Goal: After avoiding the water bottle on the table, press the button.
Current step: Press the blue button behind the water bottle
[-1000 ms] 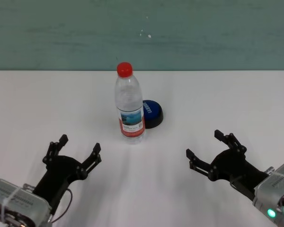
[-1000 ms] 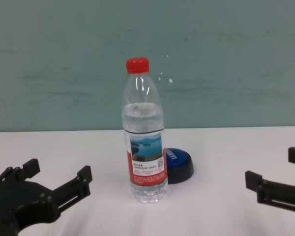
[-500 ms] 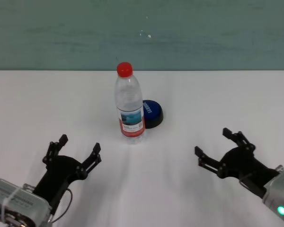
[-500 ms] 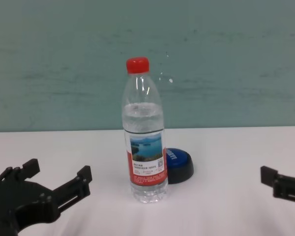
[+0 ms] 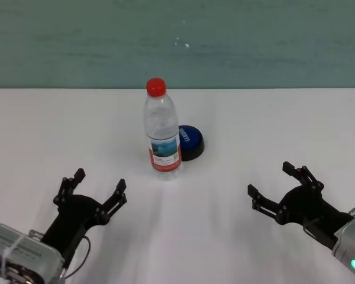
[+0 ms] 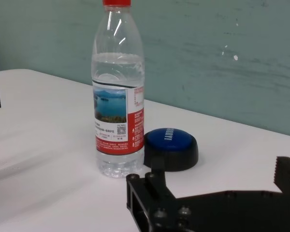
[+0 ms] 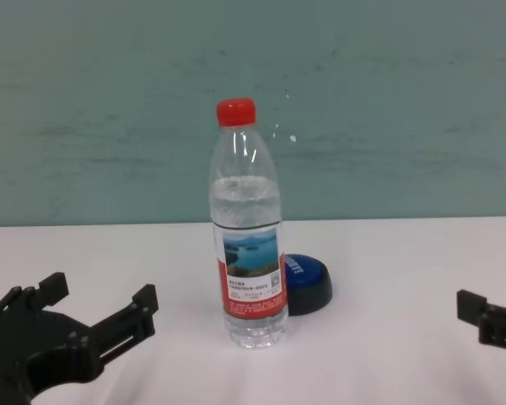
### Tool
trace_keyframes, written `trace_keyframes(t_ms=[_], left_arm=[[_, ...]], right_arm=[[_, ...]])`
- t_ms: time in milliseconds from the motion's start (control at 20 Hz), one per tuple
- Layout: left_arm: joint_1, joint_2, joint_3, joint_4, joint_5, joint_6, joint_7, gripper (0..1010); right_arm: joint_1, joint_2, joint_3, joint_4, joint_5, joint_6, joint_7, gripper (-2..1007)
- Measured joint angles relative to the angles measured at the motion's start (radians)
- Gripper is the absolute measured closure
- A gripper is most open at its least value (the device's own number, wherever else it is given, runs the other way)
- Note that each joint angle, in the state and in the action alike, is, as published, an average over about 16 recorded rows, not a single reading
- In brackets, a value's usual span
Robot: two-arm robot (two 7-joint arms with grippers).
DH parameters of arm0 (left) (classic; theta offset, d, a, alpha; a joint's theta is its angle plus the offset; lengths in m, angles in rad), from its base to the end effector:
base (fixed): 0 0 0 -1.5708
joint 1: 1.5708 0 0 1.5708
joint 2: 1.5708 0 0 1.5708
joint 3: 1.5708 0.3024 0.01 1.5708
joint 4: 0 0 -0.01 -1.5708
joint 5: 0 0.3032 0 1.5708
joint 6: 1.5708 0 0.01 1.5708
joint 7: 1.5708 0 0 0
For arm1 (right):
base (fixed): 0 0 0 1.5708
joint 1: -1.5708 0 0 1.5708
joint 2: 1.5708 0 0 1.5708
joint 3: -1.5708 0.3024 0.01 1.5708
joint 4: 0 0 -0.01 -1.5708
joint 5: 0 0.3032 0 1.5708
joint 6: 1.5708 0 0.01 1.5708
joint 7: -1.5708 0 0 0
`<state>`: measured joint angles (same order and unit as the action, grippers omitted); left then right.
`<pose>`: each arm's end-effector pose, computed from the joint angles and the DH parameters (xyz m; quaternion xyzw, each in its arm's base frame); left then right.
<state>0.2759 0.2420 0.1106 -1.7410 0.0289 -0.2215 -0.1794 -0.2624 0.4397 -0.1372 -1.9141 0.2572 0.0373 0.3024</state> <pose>0.2355 0.0273 -0.3349 0.0513 -0.1102 0.5614 0.8186 0.2418 -0.0497 -0.2773 -0.0577 -0.0291 -0.4818 0.8739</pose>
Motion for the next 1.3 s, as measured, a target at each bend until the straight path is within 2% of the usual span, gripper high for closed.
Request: trace_keyframes(t_ms=[550,1300], left_arm=[[0.0,0.0,0.0,0.0,0.0,0.0,0.0,10],[0.0,0.0,0.0,0.0,0.0,0.0,0.0,10]], right_arm=[[0.002,-0.001,-0.009,0.007,-0.014,-0.001,-0.01,1],[0.002,0.0,-0.008,0.006,-0.012,-0.001,-0.007,1]])
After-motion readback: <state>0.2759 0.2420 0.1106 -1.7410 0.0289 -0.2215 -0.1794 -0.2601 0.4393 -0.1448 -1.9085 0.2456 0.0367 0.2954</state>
